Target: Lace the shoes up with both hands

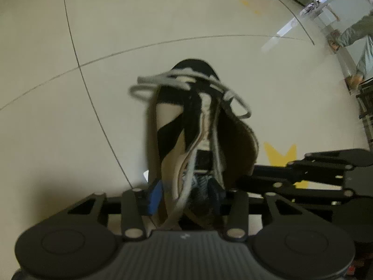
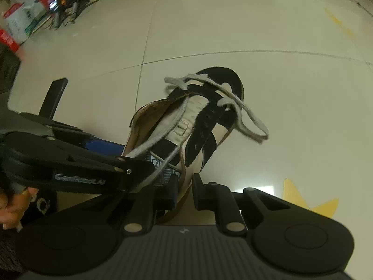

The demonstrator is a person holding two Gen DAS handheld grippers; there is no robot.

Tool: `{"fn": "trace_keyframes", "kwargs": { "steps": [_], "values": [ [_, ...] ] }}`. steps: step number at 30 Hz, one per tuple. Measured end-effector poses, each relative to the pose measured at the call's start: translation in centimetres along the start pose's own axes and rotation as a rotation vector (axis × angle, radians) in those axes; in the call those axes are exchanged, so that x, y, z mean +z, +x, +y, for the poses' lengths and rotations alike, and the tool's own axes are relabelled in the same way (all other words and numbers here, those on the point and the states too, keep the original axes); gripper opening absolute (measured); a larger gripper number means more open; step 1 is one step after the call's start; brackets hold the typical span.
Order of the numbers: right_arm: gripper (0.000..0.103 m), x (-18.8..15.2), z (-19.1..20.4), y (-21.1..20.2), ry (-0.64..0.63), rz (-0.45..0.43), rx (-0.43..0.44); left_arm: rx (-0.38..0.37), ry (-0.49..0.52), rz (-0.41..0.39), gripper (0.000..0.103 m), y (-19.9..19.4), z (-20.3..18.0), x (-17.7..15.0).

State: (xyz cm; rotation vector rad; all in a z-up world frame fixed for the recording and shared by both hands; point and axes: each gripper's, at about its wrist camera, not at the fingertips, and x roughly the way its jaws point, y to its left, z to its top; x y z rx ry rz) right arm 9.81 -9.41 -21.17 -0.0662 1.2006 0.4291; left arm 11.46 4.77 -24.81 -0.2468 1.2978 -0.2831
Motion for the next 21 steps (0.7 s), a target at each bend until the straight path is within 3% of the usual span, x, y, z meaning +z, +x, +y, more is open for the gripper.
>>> {"fn": "trace_keyframes", "kwargs": {
  "steps": [2, 6, 9, 21],
  "values": [
    [0.013, 0.0, 0.3, 0.0, -0.024, -0.016, -0.018, 0.022, -0.003, 0.008, 0.03, 0.4, 0.2, -0.1],
    [0.011, 0.6, -0.4, 0.3, -0.006, -0.052, -0.028, 0.012, -0.004, -0.016, 0.026, 0.8, -0.1, 0.1],
    [0.011, 0.9, -1.5, 0.2, 0.01, -0.074, -0.035, 0.015, 0.001, -0.04, 0.026, 0.8, -0.5, 0.5],
    [0.012, 1.4, -4.0, -2.3, 0.053, -0.133, 0.023, 0.016, -0.054, 0.016, 0.026, 1.8, -1.4, 1.6]
  ]
}}
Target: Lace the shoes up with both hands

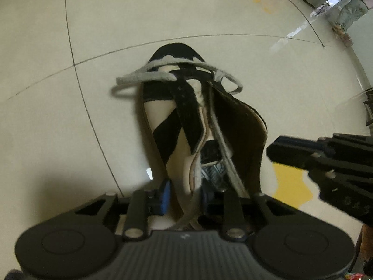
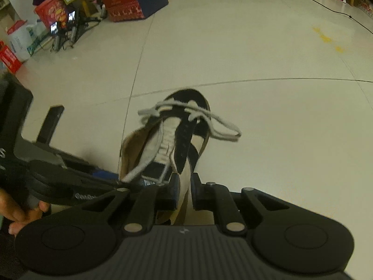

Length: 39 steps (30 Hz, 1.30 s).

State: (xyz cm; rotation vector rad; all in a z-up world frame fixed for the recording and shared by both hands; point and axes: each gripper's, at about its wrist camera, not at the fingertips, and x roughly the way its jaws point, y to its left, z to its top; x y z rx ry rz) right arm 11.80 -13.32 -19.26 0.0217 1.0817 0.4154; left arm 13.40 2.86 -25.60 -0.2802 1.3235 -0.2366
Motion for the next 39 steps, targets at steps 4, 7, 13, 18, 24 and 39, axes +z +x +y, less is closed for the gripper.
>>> {"fn": "trace_keyframes", "kwargs": {
  "steps": [4, 7, 13, 18, 24, 39],
  "values": [
    [0.012, 1.1, 0.5, -0.8, -0.004, -0.034, 0.015, -0.005, -0.022, 0.004, 0.026, -0.9, 0.3, 0.6],
    [0.012, 1.5, 1.5, -1.3, -0.076, -0.065, 0.029, -0.003, -0.009, -0.013, 0.026, -1.2, 0.4, 1.2],
    [0.012, 1.2, 2.8, -0.5, -0.171, -0.077, 0.035, -0.037, -0.011, -0.009, 0.029, -0.5, 1.4, 2.2],
    [0.012, 0.5, 2.3, 0.6, -0.161, -0.063, 0.057, -0.035, 0.075, -0.004, 0.029, -0.4, 1.0, 2.6],
    [0.012, -0.4, 0.6, 1.7, -0.038, -0.035, 0.136, -0.094, -0.082, -0.116, 0.028, -0.8, 2.7, 0.7],
    [0.014, 0.0, 0.5, 3.5, 0.046, 0.008, 0.203, -0.204, -0.227, -0.163, 0.028, -0.9, 4.5, -0.2]
  ]
}}
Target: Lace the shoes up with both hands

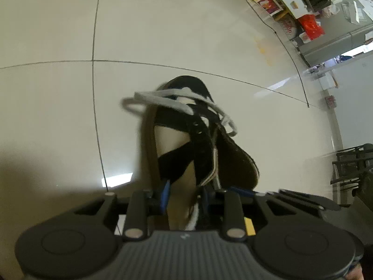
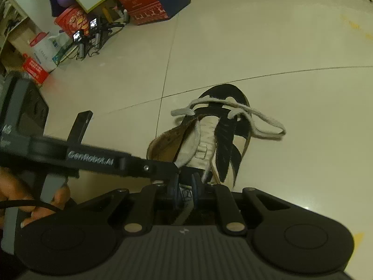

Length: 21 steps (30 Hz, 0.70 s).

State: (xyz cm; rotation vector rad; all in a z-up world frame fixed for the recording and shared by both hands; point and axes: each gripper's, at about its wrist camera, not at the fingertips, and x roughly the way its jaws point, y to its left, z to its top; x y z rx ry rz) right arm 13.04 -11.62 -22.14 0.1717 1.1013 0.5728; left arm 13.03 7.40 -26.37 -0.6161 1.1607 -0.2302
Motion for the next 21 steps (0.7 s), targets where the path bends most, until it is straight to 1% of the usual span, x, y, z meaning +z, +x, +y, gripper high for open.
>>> {"fn": "trace_keyframes", "kwargs": {
  "steps": [3, 5, 7, 8, 9, 11, 13, 15, 18, 21],
  "values": [
    [0.016, 0.3, -0.3, 0.1, 0.059, -0.003, 0.034, 0.008, 0.026, -0.033, 0.027, -0.7, -0.5, 0.0],
    [0.016, 0.3, -0.7, 0.2, 0.106, -0.006, 0.058, 0.014, 0.031, -0.036, 0.027, -0.8, -0.5, 0.0],
    [0.018, 0.3, -1.3, 0.2, 0.167, -0.002, 0.081, 0.008, -0.004, -0.032, 0.027, -0.8, -0.1, 0.2],
    [0.022, 0.3, -1.7, 0.3, 0.199, -0.001, 0.093, 0.004, -0.025, -0.029, 0.027, -0.8, 0.1, 0.2],
    [0.03, 0.1, -2.1, 0.2, 0.23, -0.001, 0.111, 0.001, -0.045, -0.027, 0.027, -0.9, 0.3, 0.2],
    [0.034, -0.1, -2.7, 0.0, 0.283, -0.002, 0.154, -0.004, -0.065, -0.026, 0.025, -0.9, 0.4, 0.2],
    [0.035, -0.3, -3.0, 0.0, 0.315, 0.001, 0.2, -0.009, -0.08, -0.024, 0.021, -1.0, 0.5, 0.2],
    [0.035, -0.5, -3.2, 0.2, 0.329, 0.013, 0.214, -0.019, -0.114, -0.021, 0.017, -1.0, 0.6, 0.3],
    [0.035, -0.8, -3.3, 0.7, 0.335, 0.027, 0.216, -0.041, -0.187, -0.002, 0.017, -0.8, 1.3, 0.5],
    [0.035, -1.2, -3.6, 1.8, 0.387, 0.047, 0.273, -0.06, -0.218, 0.012, 0.017, -0.6, 1.7, 0.6]
  ]
}}
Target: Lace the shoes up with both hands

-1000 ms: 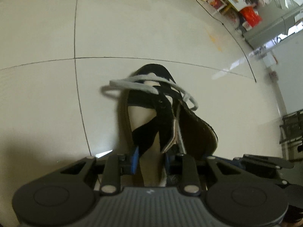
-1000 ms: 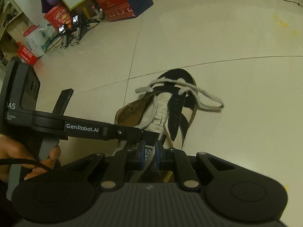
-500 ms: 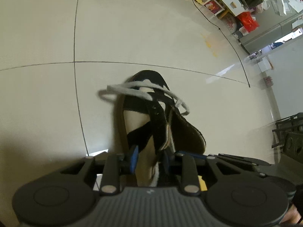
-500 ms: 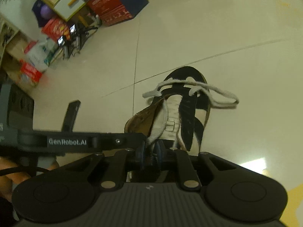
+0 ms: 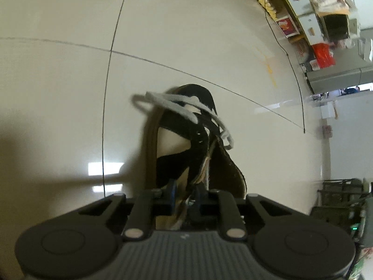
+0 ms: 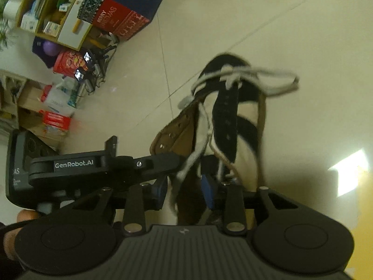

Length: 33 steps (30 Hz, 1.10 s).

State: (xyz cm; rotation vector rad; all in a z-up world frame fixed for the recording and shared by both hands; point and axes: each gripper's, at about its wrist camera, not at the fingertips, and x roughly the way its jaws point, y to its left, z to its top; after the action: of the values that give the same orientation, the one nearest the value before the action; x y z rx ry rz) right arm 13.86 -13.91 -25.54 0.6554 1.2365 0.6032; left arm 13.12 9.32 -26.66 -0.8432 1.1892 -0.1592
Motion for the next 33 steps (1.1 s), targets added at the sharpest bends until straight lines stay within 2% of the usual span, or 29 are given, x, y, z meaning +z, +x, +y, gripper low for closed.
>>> {"fn": "trace_keyframes", "kwargs": {
  "steps": [2, 4, 5, 7, 10, 13, 20, 28, 33],
  "values": [
    [0.033, -0.1, -0.3, 0.5, 0.022, 0.002, 0.04, -0.007, -0.013, 0.002, 0.017, 0.1, 0.2, 0.0],
    [0.027, -0.2, -0.1, 0.5, 0.006, 0.001, 0.058, -0.008, -0.02, 0.005, 0.017, 0.2, 0.2, 0.0],
    [0.013, -0.3, 0.1, 0.5, -0.009, -0.003, 0.055, -0.007, -0.024, 0.006, 0.017, 0.2, 0.2, 0.0],
    [0.012, -0.5, 0.2, 0.3, -0.039, -0.011, 0.052, -0.011, -0.037, 0.01, 0.017, 0.4, 0.4, 0.0],
    [0.004, -0.8, 0.3, -0.1, -0.05, -0.014, 0.061, -0.005, -0.05, 0.01, 0.017, 0.6, 0.5, 0.0],
    [0.004, -1.1, 0.3, -0.7, -0.037, 0.001, 0.124, -0.017, -0.08, 0.018, 0.017, 0.8, 0.8, 0.0],
    [0.004, -2.1, 1.1, -1.7, -0.096, 0.038, 0.137, -0.017, -0.08, 0.024, 0.018, 1.1, 0.8, 0.2],
    [0.004, -6.1, 3.7, -0.5, -0.249, 0.189, 0.145, -0.016, -0.092, 0.027, 0.016, 1.3, 1.1, 0.3],
    [0.004, -8.9, 4.5, 0.8, -0.342, 0.297, 0.119, -0.019, -0.096, 0.03, 0.015, 1.2, 1.2, 0.3]
  ]
}}
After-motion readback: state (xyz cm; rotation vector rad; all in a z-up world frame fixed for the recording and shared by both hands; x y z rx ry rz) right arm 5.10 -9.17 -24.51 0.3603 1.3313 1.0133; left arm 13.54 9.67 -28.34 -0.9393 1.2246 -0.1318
